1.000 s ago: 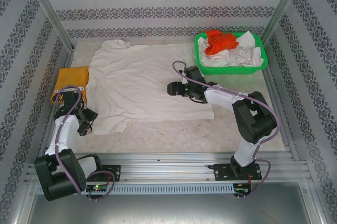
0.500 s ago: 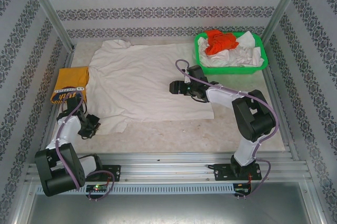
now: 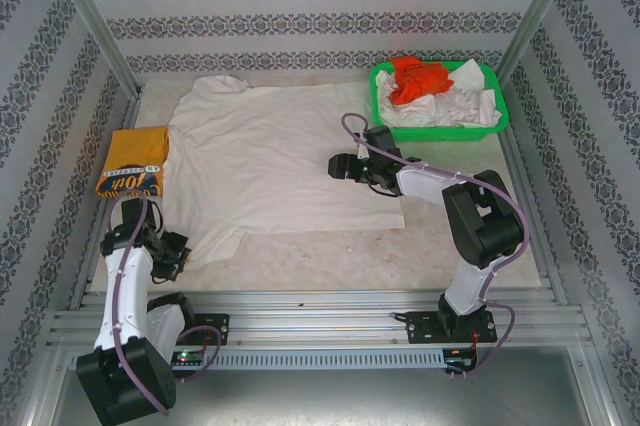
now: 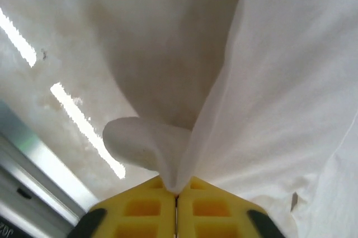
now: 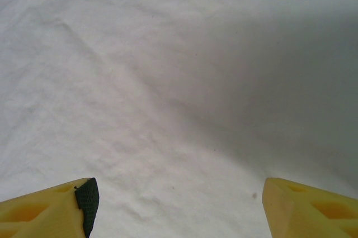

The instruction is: Fold and stack the t-shirts

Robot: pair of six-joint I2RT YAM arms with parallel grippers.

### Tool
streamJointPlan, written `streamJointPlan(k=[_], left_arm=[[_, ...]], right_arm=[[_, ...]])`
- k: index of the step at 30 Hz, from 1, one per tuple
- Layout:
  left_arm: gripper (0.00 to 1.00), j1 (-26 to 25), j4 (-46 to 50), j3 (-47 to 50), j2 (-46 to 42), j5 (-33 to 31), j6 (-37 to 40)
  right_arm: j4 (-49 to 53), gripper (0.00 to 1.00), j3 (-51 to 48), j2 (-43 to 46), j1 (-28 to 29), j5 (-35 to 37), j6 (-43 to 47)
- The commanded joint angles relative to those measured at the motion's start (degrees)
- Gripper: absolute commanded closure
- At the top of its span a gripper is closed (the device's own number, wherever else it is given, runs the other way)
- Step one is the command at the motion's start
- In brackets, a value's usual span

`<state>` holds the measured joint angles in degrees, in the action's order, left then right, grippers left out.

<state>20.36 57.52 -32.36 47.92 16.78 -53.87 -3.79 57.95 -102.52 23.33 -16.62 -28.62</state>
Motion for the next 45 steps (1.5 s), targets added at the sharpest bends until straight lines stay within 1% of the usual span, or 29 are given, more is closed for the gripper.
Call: streamJointPlan(k=[1,2,3,5,8,10,11,13,16,18,20,24,26,29,34,35,37,38,41,42,45], left_arm=[[0.51,0.2,6.8,0.0,-1.7,-0.2,-3.3],[0.39,0.2,6.9,-0.8,-1.7,-1.8,-2.8],[0.34,0.2,6.1,-1.8,-1.4,-3.1,-1.8],[0.25,0.2,4.6,-4.3,-0.1,-6.4,1.1],[0.16,0.3,1.1,-7.4,3.4,-11.5,6.6],[0.15,0.7,-1.7,-8.0,6.1,-13.2,8.9],[0.15,1.1,-3.1,-8.0,7.2,-13.0,9.8],[0.15,1.7,-7.1,-7.4,10.1,-9.5,11.7],[0.17,1.6,-12.0,-5.7,14.1,-3.9,11.4],[0.18,1.7,-14.0,-4.6,16.2,-2.8,10.9],[0.21,1.7,-16.1,-3.1,17.8,-2.2,10.0],[0.27,1.6,-19.5,-1.1,21.1,1.3,6.9],[0.31,1.6,-20.5,-0.9,21.9,1.6,6.5],[0.40,1.7,-21.1,-1.6,22.5,0.4,7.2],[0.57,1.7,-21.2,-2.3,24.2,-0.7,8.0],[0.63,1.7,-21.3,-2.1,24.3,-0.9,7.9],[0.77,1.7,-21.1,-1.9,24.1,-1.3,7.8],[0.82,1.7,-20.8,-1.9,23.9,-1.5,7.9],[0.98,1.7,-19.6,-1.9,22.3,-1.9,8.2],[1.00,1.6,-19.3,-1.8,21.5,-1.9,8.3],[1.00,1.7,-18.4,-1.7,19.6,-1.9,8.6]], right_arm=[[-2.2,0.23,0.1,-0.6,-0.8,-1.8,-0.8],[-2.3,0.23,0.1,-0.5,-0.9,-2.0,-0.9],[-2.5,0.23,0.1,-0.4,-0.9,-2.2,-1.0],[-2.6,0.23,0.1,-0.1,-1.0,-2.5,-1.1],[-2.6,0.23,-0.1,0.3,-1.0,-3.1,-1.3],[-2.4,0.23,-0.1,0.6,-1.1,-3.3,-1.3],[-2.3,0.23,-0.1,0.7,-1.2,-3.4,-1.3],[-2.0,0.23,-0.3,1.2,-1.3,-3.3,-1.0],[-1.8,0.23,-0.7,1.7,-1.8,-3.1,-1.0],[-1.8,0.23,-0.8,1.7,-2.0,-3.1,-1.1],[-1.8,0.23,-0.8,1.7,-2.2,-3.1,-1.2],[-1.5,0.23,-0.2,1.5,-2.2,-3.1,-1.3],[-1.5,0.23,-0.1,1.3,-2.2,-2.9,-1.3],[-1.5,0.23,0.0,1.1,-2.2,-3.1,-1.7],[-1.6,0.23,-0.4,1.4,-2.1,-3.2,-2.0],[-1.6,0.23,-0.6,1.7,-2.2,-3.0,-2.0],[-1.2,0.23,-1.2,2.6,-2.3,-2.4,-2.5],[-0.9,0.23,-1.8,3.5,-2.4,-1.8,-2.9],[0.7,0.24,-5.2,7.4,-3.0,3.0,-5.3],[1.4,0.24,-6.9,9.3,-3.3,5.4,-6.7],[6.8,0.25,-11.9,14.8,-4.4,12.8,-11.9]])
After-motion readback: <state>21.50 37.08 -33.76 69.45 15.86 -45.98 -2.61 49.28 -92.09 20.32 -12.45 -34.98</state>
